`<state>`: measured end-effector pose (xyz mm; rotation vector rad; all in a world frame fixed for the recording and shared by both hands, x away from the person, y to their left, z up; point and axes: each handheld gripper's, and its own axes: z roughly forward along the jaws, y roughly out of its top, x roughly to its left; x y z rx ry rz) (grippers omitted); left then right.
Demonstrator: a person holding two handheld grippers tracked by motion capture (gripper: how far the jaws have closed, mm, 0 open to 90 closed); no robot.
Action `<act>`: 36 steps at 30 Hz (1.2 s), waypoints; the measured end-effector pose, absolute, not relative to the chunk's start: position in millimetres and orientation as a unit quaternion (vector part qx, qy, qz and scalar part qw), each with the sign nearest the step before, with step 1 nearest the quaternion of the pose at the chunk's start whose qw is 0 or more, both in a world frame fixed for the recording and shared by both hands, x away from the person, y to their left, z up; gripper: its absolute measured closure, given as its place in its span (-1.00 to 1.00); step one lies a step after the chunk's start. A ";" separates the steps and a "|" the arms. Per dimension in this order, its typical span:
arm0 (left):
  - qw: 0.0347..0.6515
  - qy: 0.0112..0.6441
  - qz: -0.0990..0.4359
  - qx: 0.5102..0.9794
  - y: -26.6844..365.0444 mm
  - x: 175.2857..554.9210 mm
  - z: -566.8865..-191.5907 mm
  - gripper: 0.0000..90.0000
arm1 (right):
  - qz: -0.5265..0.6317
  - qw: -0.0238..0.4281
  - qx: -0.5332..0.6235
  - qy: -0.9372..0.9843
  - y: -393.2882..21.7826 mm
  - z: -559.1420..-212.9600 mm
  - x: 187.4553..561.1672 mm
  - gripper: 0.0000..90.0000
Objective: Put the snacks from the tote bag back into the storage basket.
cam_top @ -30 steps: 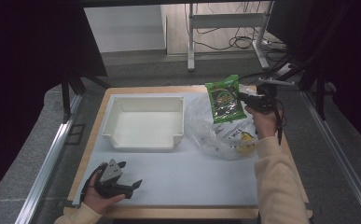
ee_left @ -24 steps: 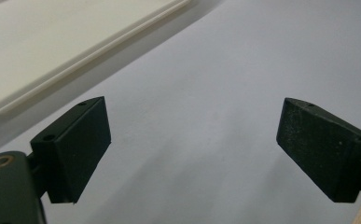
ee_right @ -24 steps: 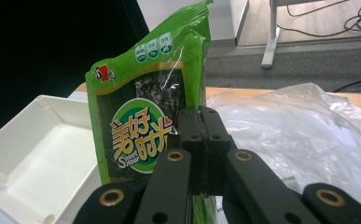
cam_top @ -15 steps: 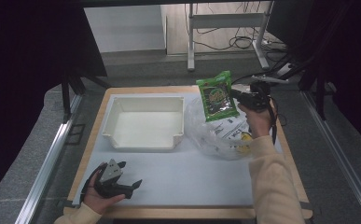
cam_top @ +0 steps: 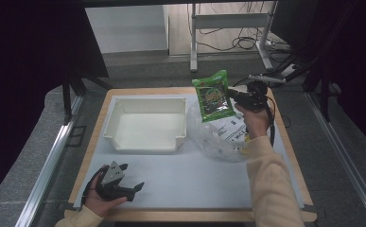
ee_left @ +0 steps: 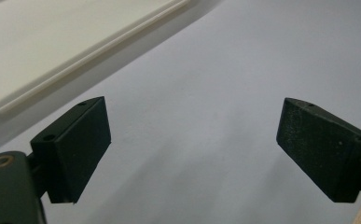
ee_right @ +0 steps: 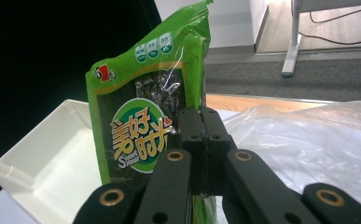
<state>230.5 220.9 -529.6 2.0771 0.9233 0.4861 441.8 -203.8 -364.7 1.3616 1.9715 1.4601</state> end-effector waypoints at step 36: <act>0.399 0.363 0.193 0.820 222.6 230.2 -528.5 -0.78 | 0.534 0.137 0.458 0.697 -158.9 -366.9 447.0 0.99</act>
